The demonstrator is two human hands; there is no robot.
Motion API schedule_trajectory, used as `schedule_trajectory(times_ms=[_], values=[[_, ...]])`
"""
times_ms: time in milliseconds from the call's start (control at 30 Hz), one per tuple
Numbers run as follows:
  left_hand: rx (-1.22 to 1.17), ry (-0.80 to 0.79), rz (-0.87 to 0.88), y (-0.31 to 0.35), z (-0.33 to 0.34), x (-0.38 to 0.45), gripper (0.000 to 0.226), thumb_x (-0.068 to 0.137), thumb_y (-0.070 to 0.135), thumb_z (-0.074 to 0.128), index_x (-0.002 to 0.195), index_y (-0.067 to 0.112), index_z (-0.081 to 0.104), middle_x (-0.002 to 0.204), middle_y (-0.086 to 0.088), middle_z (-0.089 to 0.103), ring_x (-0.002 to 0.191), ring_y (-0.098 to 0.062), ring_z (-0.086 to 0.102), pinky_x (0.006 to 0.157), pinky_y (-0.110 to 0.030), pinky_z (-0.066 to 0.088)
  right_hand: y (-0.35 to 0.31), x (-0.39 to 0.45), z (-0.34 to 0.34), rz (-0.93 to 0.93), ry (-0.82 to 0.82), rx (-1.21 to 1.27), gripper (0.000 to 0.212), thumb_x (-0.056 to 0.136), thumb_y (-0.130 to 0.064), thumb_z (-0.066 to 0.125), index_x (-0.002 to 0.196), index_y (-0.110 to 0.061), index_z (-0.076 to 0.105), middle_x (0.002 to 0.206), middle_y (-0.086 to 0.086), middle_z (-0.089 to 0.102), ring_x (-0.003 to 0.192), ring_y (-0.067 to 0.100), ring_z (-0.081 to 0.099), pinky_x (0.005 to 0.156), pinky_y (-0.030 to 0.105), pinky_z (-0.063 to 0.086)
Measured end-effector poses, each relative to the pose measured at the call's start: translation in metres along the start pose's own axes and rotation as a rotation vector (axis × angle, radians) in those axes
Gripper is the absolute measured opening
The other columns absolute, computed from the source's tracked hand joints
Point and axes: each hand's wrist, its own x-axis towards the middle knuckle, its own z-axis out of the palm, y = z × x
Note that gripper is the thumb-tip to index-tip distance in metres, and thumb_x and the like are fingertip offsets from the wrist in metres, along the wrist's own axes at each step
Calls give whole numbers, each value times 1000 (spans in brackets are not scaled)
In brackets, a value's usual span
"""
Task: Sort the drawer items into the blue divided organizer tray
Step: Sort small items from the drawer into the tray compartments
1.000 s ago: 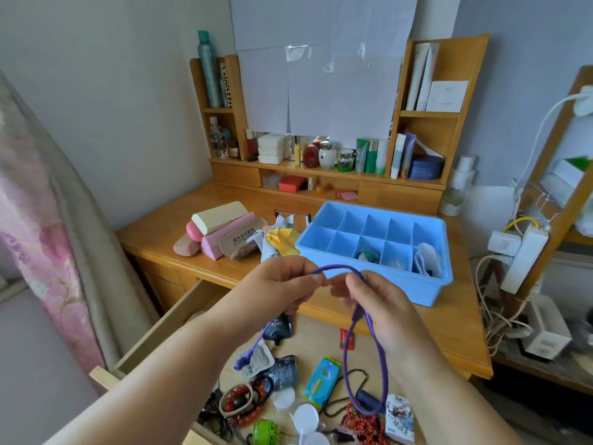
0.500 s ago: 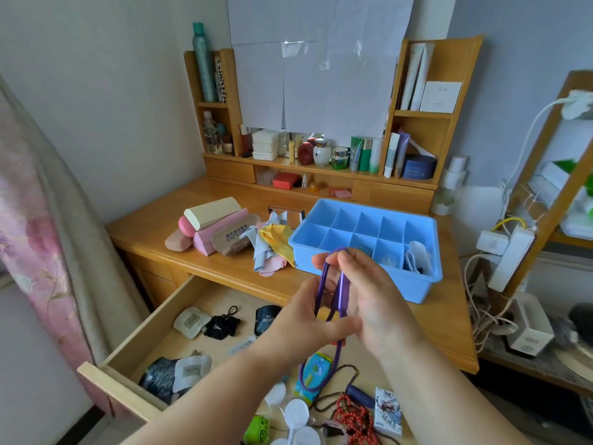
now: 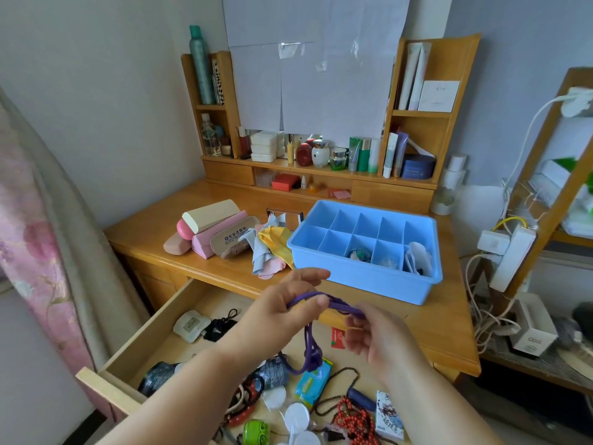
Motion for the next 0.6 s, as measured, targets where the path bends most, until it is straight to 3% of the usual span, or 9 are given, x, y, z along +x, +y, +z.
schedule_trajectory(times_ms=[67, 100, 200, 233, 267, 367, 433, 533, 600], values=[[-73, 48, -43, -1, 3, 4, 25, 89, 31, 60, 102, 14, 72, 114, 9, 68, 99, -2, 61, 88, -23, 46, 1, -1, 4, 35, -32, -112, 13, 92, -9, 51, 83, -4, 59, 61, 8, 59, 47, 19, 50, 44, 24, 44], [-96, 58, -84, -1, 3, 5, 23, 89, 29, 59, 103, 18, 74, 110, -1, 70, 97, -10, 61, 90, -30, 46, 0, -1, 3, -48, -9, -246, 9, 91, -8, 51, 93, -5, 60, 72, 6, 62, 55, 18, 54, 46, 21, 45], [-119, 26, -216, -2, 2, 11, 23, 89, 33, 59, 96, 20, 76, 106, -34, 58, 83, -28, 48, 84, -51, 44, -4, 0, -9, -756, 122, -887, 30, 91, -8, 50, 116, -24, 55, 107, -10, 58, 85, 4, 55, 62, 8, 41], [-98, 27, -243, -3, 1, 13, 23, 87, 38, 60, 95, 23, 76, 101, -32, 59, 83, -28, 49, 85, -53, 46, -6, -2, -11, -964, 54, -921, 30, 93, -13, 48, 118, -27, 57, 110, -13, 59, 91, 2, 56, 70, 11, 43], [-75, 42, -257, -4, 0, 15, 24, 83, 43, 61, 94, 28, 76, 92, -25, 63, 82, -27, 52, 84, -50, 47, -7, -4, -10, -1038, -77, -883, 28, 94, -22, 46, 116, -30, 60, 110, -16, 62, 96, 0, 57, 78, 14, 45], [-108, 133, -226, -9, 3, 20, 22, 86, 41, 64, 102, 29, 72, 78, 7, 69, 77, -9, 62, 77, -25, 46, -7, -7, -3, -786, -404, -692, 41, 87, -58, 43, 113, -34, 64, 113, -15, 67, 110, -1, 58, 95, 23, 45], [-169, 225, -223, -12, 11, 24, 20, 91, 35, 61, 102, 23, 71, 79, 3, 72, 71, -8, 66, 69, -18, 49, -5, -5, 2, -632, -439, -617, 61, 73, -72, 48, 113, -29, 62, 108, -2, 69, 104, 12, 62, 92, 34, 49], [-232, 372, -234, -18, 30, 31, 25, 93, 33, 57, 91, 13, 71, 79, -13, 71, 71, -24, 67, 70, -31, 56, 3, -5, 10, -422, -504, -476, 67, 63, -67, 67, 113, -23, 58, 96, 1, 68, 91, 20, 65, 83, 37, 53], [-252, 450, -217, -25, 38, 37, 27, 94, 34, 55, 89, 12, 70, 81, -9, 72, 76, -21, 69, 72, -31, 58, 9, -2, 12, -299, -560, -354, 61, 71, -51, 73, 123, -24, 54, 109, -2, 68, 99, 17, 66, 85, 33, 54]])
